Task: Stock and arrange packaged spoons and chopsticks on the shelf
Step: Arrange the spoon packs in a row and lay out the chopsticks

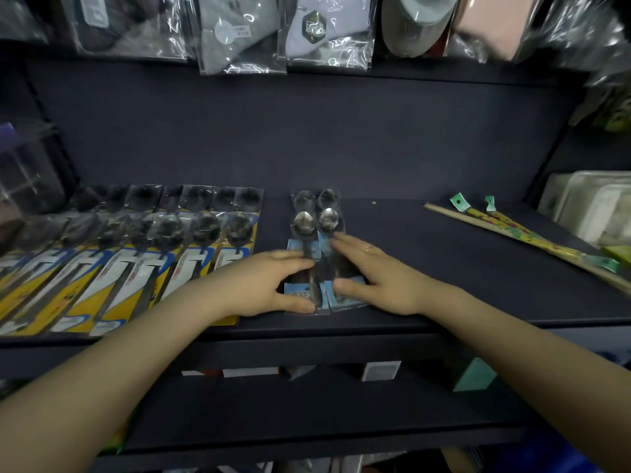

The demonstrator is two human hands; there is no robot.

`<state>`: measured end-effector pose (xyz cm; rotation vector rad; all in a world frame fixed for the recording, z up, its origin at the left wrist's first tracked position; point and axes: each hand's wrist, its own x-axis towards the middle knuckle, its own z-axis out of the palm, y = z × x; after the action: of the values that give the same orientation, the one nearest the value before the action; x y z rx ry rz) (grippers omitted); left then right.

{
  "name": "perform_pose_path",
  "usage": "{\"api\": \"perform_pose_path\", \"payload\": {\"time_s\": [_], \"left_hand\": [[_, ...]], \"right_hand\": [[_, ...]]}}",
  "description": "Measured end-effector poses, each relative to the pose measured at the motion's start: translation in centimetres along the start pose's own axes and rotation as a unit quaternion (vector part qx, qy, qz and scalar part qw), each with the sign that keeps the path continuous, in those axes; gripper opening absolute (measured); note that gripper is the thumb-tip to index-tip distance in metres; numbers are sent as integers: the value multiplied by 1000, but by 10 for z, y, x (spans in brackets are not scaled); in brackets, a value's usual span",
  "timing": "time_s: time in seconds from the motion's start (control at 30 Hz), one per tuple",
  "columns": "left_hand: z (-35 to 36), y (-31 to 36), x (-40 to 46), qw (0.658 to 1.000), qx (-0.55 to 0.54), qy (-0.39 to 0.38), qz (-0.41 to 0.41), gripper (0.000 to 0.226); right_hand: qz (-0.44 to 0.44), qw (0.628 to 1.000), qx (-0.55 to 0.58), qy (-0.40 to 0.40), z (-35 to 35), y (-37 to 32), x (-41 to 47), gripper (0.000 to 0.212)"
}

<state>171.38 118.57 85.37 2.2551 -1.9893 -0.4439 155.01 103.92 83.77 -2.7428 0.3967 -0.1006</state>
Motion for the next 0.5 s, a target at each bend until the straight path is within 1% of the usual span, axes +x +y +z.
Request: {"api": "perform_pose_path", "payload": {"time_s": [0.07, 0.1, 0.17, 0.23, 0.3, 0.33, 0.37, 0.43, 0.5], "left_hand": [[0, 0, 0, 1000, -1, 5, 7, 78], [-1, 1, 0, 1000, -6, 6, 10, 77], [-2, 2, 1, 1000, -19, 8, 13, 76], [-4, 3, 3, 1000, -21, 9, 9, 74], [-6, 3, 5, 1000, -9, 15, 6, 71], [-6, 5, 7, 1000, 1, 26, 7, 69], [-7, 7, 8, 999, 9, 45, 11, 67], [-10, 15, 12, 995, 9, 100, 29, 61], [-13, 29, 19, 987, -5, 146, 62, 52]], "right_hand": [[-9, 997, -69, -38, 4, -1, 5, 94], [-8, 994, -99, -43, 4, 0, 7, 93], [7, 991, -125, -42, 4, 3, 10, 82], [17, 990, -132, -40, 4, 2, 10, 77], [22, 991, -124, -39, 5, 0, 9, 73], [22, 994, -105, -24, 4, -1, 6, 71], [21, 997, -75, 11, 2, 0, 3, 69], [29, 991, -16, 126, -10, 7, -9, 66], [89, 969, -10, 230, -27, 30, -25, 62]]}}
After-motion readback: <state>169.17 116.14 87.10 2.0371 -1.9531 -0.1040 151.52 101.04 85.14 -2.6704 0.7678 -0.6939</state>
